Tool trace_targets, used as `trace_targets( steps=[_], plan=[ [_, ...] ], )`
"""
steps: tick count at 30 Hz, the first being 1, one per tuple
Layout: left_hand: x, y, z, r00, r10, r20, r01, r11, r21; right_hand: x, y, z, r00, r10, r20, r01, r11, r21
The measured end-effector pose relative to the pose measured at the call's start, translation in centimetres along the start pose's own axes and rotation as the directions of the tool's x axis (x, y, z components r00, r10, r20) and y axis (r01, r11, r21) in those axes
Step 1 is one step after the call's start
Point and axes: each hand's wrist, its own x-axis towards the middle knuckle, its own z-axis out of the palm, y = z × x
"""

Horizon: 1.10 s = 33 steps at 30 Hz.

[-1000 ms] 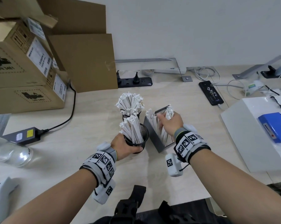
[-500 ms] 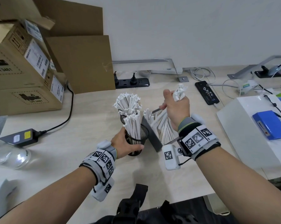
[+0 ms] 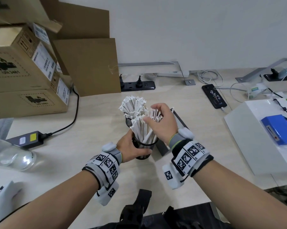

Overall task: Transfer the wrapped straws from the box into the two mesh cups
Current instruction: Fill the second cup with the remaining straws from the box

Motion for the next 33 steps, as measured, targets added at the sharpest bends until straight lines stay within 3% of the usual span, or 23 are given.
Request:
trace_targets(
  steps=[2,7,10,13,15,19,21,23,25,27,33],
  plan=[
    [0.1,-0.3,0.0,1.0,0.005,-0.002,-0.005,1.0,-0.006,0.3,0.3,-0.3,0.998,-0.06,0.013,0.061,0.995,-0.081],
    [0.3,-0.5,0.5,0.999,-0.01,0.035,0.009,1.0,0.017,-0.8,2.1,0.1,0.935,-0.135,0.328,0.235,0.929,-0.287],
    [0.5,-1.0,0.7,0.999,-0.013,0.046,0.011,0.999,0.037,-0.9,2.7,0.2,0.94,-0.205,0.274,0.289,0.905,-0.313],
    [0.7,-1.3,0.7,0.999,-0.007,0.042,0.004,0.999,0.051,-1.0,2.9,0.4,0.883,-0.215,0.417,0.415,0.771,-0.483],
    [0.5,-1.3,0.6,0.998,-0.007,0.054,0.004,0.998,0.055,-1.2,2.8,0.4,0.863,-0.172,0.475,0.431,0.74,-0.516],
    [0.6,-2.2,0.0,1.0,-0.011,0.01,0.01,0.999,0.039,-0.1,2.9,-1.2,0.948,-0.177,0.265,0.276,0.87,-0.408],
    [0.9,-2.7,-0.4,0.999,-0.029,-0.02,0.03,0.998,0.052,0.9,3.8,-2.3,0.992,-0.037,0.121,0.082,0.916,-0.393],
    [1.2,-3.2,-0.7,0.997,-0.061,-0.039,0.063,0.996,0.066,1.7,4.8,-3.4,0.987,0.157,0.039,-0.126,0.9,-0.416],
    [1.5,-3.6,-0.8,0.996,-0.074,-0.051,0.078,0.994,0.081,2.0,5.8,-4.1,0.951,0.308,0.033,-0.263,0.86,-0.436],
    [1.7,-3.7,-0.8,0.994,-0.087,-0.066,0.093,0.992,0.089,1.9,6.4,-4.2,0.921,0.383,0.064,-0.321,0.842,-0.433],
    [2.0,-4.2,-0.7,0.991,-0.104,-0.079,0.112,0.988,0.104,1.6,6.3,-2.3,0.862,0.437,0.258,-0.291,0.842,-0.454]
  ],
)
